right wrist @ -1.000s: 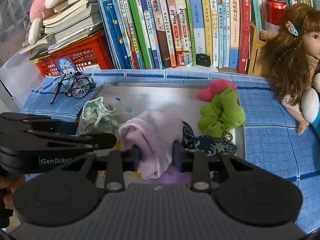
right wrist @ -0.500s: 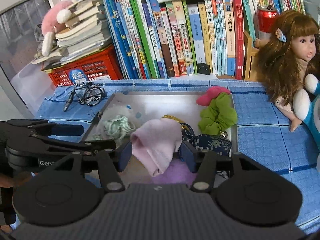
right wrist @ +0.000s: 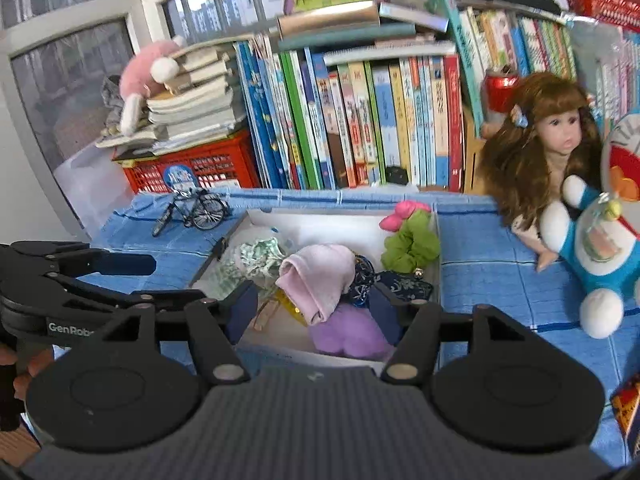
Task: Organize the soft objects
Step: 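Open the right tool over the tray while the left tool releases the checked cloth, then move the right tool to the tan sponge piece while the left tool reaches a white tissue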
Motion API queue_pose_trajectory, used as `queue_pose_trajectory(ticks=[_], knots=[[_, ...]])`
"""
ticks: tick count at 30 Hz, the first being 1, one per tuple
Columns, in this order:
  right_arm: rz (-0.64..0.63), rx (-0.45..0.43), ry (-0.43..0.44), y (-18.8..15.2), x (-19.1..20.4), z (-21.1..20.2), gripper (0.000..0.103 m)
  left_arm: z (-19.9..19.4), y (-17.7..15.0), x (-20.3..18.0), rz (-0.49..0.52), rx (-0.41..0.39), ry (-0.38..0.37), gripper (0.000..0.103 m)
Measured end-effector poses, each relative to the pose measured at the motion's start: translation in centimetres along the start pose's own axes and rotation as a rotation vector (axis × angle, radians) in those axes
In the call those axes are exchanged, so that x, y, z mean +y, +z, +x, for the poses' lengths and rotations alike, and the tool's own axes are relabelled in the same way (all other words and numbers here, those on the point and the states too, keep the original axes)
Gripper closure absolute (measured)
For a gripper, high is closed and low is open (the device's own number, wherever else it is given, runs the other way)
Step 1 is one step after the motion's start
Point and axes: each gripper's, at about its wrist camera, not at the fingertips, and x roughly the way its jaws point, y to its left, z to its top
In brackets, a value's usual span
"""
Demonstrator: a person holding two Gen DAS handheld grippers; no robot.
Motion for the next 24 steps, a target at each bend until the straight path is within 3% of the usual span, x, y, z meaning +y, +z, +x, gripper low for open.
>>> queue_pose_trajectory(ticks=[6, 14, 24], knots=[[-0.005, -0.131, -0.025, -2.7, -0.2, -4.3, 0.026, -4.4, -3.0, -0.7, 0.016, -0.090, -0.015, 0.020], [0.002, -0.238, -0.056, -7.3, -1.6, -8.2, 0.025, -7.9, -8.9, -2.5, 0.054, -0.186, -0.041, 0.019], [0.039, -0.285, -0.146, -13.7, -4.1, -9.8, 0.023, -9.3, -15.0, -5.1, 0.046, -0.287, -0.022, 0.019]])
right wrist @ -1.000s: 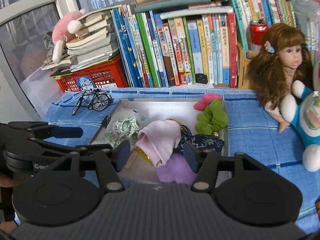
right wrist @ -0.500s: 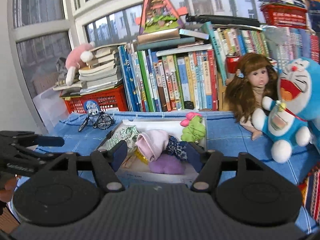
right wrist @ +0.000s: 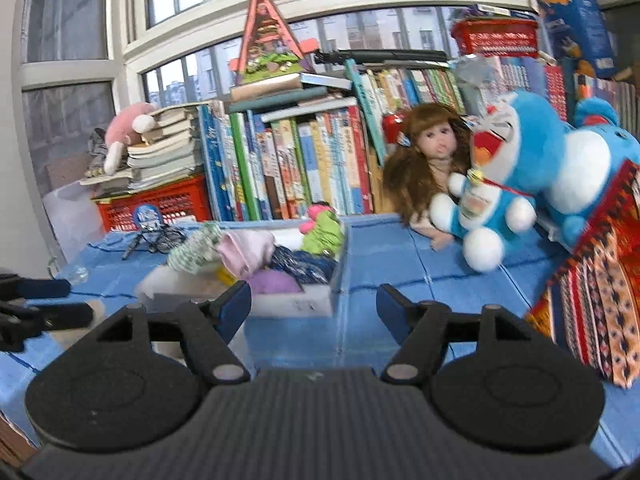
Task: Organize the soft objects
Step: 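Move the right tool to the tan sponge piece while the left tool reaches a white tissue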
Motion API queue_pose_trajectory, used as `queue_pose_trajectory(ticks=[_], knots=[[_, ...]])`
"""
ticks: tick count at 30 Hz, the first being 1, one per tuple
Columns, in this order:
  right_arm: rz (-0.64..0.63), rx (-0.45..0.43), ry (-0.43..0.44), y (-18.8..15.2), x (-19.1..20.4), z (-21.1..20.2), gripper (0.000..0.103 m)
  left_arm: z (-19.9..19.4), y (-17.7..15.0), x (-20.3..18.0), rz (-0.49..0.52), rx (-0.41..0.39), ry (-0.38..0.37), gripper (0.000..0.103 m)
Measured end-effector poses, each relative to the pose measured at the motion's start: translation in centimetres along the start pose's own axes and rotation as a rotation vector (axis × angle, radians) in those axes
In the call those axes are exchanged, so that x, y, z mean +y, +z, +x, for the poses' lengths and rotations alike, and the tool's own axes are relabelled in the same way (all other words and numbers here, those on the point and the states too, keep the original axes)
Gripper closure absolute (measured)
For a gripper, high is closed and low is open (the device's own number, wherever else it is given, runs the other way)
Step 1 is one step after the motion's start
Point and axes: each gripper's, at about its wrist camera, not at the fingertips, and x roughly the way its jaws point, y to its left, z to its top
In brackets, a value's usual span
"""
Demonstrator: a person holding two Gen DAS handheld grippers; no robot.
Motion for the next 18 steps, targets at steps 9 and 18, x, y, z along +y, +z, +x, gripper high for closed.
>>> queue_pose_trajectory(ticks=[9, 18], knots=[[-0.015, -0.017, -0.089, -3.0, -1.0, 0.2, 0.023, -2.4, -2.1, -0.4, 0.022, -0.082, 0.096, 0.019], [-0.073, -0.005, -0.213, -5.4, -1.0, 1.8, 0.023, -5.1, -4.0, 2.3, 0.059, -0.148, 0.208, 0.019]])
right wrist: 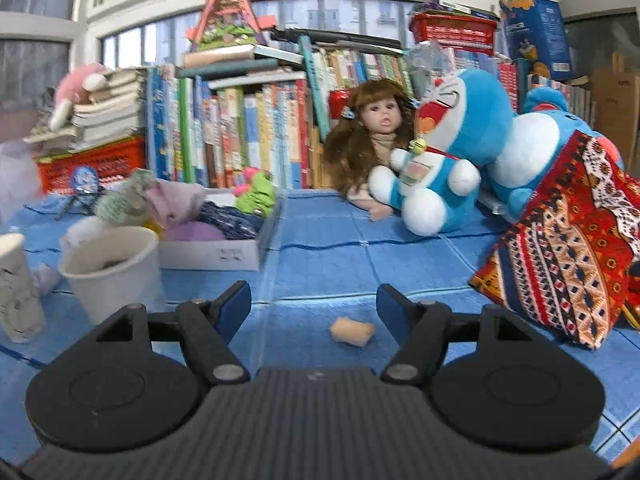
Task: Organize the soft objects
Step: 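Move the right tool to the tan sponge piece while the left tool reaches a white tissue, then grasp the sponge piece with the right tool while the left tool grasps the tissue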
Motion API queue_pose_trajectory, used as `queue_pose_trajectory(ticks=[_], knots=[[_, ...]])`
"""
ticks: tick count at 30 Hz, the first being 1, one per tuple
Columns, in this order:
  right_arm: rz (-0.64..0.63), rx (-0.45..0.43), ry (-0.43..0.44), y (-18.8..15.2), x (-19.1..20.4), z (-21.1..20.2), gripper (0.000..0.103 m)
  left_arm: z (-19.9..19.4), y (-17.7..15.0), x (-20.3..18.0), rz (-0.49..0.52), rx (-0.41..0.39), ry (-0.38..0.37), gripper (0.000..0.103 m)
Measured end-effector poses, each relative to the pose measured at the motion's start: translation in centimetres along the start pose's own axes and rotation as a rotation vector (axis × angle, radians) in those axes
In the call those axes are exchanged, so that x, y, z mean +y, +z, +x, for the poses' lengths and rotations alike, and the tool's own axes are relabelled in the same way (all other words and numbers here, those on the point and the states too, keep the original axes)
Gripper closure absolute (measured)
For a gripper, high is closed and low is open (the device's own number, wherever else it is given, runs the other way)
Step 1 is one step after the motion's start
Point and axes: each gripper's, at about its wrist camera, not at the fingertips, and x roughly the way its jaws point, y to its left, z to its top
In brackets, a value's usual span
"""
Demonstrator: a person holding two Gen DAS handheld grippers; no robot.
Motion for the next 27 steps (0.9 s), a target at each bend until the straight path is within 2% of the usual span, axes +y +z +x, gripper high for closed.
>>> queue_pose_trajectory(ticks=[2, 8, 11, 13, 17, 21, 24, 27], knots=[[-0.003, 0.006, -0.025, -0.1, -0.1, 0.6, 0.023, -0.1, -0.2, 1.1, 0.004, 0.007, 0.013, 0.022], [-0.019, 0.047, -0.084, -0.3, -0.3, 2.5, 0.024, 1.8, -0.8, 4.9, -0.035, 0.074, 0.033, 0.053], [-0.030, 0.077, -0.104, -0.3, -0.5, 3.3, 0.025, 4.5, -0.5, 8.2, -0.129, 0.154, -0.011, 0.067], [-0.038, 0.099, -0.118, -0.3, -0.7, 3.8, 0.027, 7.2, -0.5, 10.6, -0.203, 0.247, -0.032, 0.083], [-0.062, 0.143, -0.138, -0.2, -0.9, 4.8, 0.029, 11.7, -0.7, 14.3, -0.385, 0.369, -0.120, 0.083], [-0.075, 0.184, -0.121, -0.2, -0.8, 6.1, 0.030, 16.2, -0.4, 15.7, -0.456, 0.469, -0.214, 0.079], [-0.072, 0.218, -0.103, -0.1, -0.9, 7.0, 0.032, 20.4, -0.2, 16.1, -0.545, 0.607, -0.304, 0.066], [-0.046, 0.233, -0.082, 0.1, -1.2, 7.5, 0.033, 23.2, 0.2, 15.8, -0.589, 0.697, -0.343, 0.059]])
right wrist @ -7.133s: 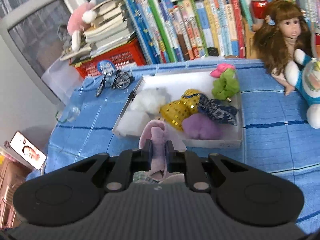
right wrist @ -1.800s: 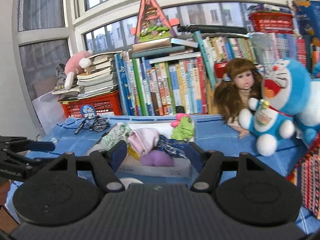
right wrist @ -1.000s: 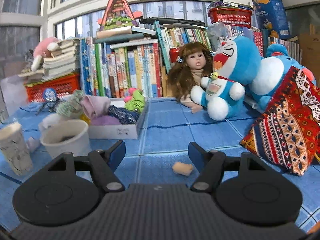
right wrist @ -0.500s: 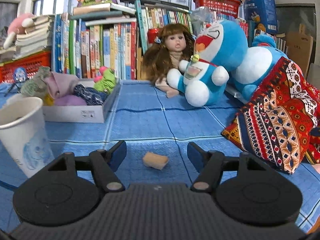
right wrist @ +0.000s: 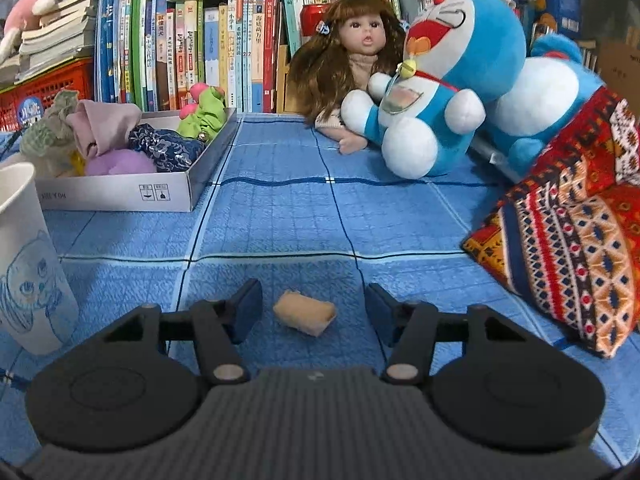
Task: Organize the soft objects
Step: 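Grasp the sponge piece with the right tool while the left tool grasps the tissue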
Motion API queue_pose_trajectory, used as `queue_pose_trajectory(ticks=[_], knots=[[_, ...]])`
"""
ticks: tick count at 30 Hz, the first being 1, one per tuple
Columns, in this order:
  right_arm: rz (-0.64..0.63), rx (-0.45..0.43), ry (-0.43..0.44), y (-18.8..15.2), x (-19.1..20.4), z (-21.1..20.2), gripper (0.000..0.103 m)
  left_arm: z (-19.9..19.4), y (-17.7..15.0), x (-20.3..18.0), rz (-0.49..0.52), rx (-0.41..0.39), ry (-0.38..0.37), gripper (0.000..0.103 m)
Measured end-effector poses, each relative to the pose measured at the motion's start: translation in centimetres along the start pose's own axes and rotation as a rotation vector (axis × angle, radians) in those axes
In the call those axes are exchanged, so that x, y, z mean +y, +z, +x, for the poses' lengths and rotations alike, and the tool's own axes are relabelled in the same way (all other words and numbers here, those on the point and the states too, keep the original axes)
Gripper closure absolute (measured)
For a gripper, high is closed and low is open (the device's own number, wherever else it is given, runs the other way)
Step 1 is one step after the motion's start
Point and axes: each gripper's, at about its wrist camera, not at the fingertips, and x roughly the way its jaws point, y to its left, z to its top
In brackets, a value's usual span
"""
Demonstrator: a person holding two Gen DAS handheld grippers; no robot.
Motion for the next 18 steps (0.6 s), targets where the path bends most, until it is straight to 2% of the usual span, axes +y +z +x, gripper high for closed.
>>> queue_pose_trajectory(ticks=[1, 4, 6, 7, 10, 11, 18], knots=[[0.000, 0.003, 0.005, 0.1, 0.0, 0.1, 0.034, 0.6, 0.4, -0.4, -0.003, 0.026, -0.008, 0.054], [-0.013, 0.007, 0.012, 0.1, 0.1, 0.2, 0.037, 2.5, 1.1, -1.2, -0.020, 0.121, -0.011, 0.052], [-0.012, 0.008, 0.023, 0.2, 0.0, 0.2, 0.045, 3.6, 1.4, -1.5, -0.039, 0.184, 0.006, 0.052], [-0.012, 0.008, 0.027, 0.2, 0.0, 0.2, 0.053, 3.9, 1.4, -1.7, -0.043, 0.197, 0.014, 0.054], [-0.016, 0.004, 0.038, 0.2, 0.0, 0.0, 0.067, 4.5, 1.4, -2.3, -0.029, 0.211, 0.040, 0.063], [-0.019, 0.001, 0.040, 0.1, 0.1, 0.0, 0.067, 4.6, 1.3, -2.4, -0.030, 0.214, 0.038, 0.072], [-0.007, -0.016, 0.058, 0.4, 0.1, -0.5, 0.068, 3.5, 1.4, -3.5, -0.005, 0.147, 0.036, 0.071]])
